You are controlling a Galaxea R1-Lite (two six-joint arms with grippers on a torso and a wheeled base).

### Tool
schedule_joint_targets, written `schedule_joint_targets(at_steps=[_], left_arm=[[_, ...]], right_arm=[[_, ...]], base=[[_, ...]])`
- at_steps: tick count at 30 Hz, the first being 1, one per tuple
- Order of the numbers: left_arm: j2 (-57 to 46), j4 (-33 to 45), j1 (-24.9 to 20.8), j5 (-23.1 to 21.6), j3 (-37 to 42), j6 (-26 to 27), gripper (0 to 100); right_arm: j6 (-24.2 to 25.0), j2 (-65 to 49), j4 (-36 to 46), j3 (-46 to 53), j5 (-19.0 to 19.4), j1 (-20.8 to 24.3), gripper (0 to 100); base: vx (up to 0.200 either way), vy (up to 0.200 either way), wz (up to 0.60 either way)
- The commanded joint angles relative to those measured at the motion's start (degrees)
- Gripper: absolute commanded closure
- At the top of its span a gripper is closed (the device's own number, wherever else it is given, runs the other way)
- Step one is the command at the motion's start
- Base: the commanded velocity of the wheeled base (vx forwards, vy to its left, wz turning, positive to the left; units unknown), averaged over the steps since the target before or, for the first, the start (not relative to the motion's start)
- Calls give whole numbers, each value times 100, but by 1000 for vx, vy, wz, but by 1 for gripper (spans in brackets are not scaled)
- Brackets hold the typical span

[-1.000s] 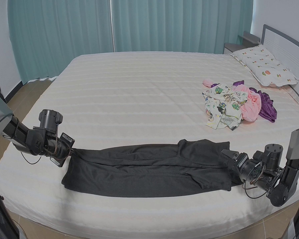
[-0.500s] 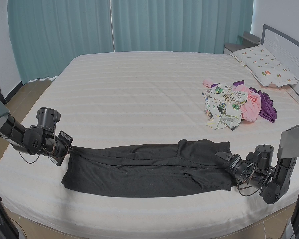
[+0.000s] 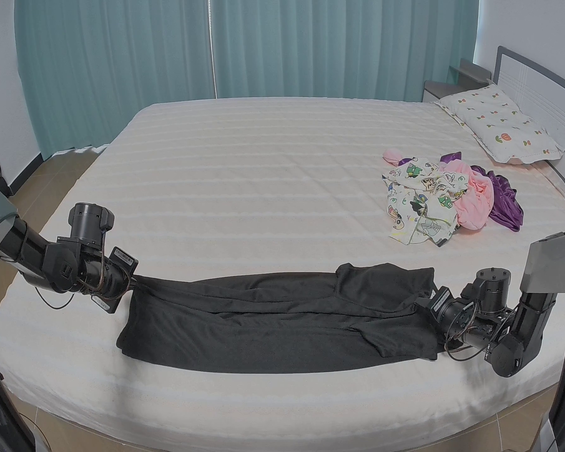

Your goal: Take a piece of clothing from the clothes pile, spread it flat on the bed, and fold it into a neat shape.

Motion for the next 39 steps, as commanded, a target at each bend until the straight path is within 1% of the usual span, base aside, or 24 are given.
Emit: schedule_joint_targets(at_steps=[1,5,12,17,23,24,30,39], left_arm=[[4,-3,1,2,-1,-1,100],[22,-3,10,2,-10,-1,100],[48,6,10,2,8,7,100],[57,6,10,2,131,51,100],[66,-3,10,-16,271,86,100],[66,6,1,-16,298,86,100],[66,6,-25,-51,465,236,100],[66,14,-43,-60,614,350,100]], right_arm=[[-2,-72,-13,-22,1,-64,100],[7,-221,-21,-57,1,-108,100],[7,-617,-21,-224,1,-328,100],[-28,-643,-21,-5,19,-407,100],[-178,-564,-57,145,72,-530,100],[-301,-494,-74,233,98,-530,100],[-582,-257,-92,461,151,-495,100],[-608,7,-224,479,151,-504,100]], base=[[0,0,0],[0,0,0],[0,0,0],[0,0,0],[0,0,0],[0,0,0],[0,0,0],[0,0,0]])
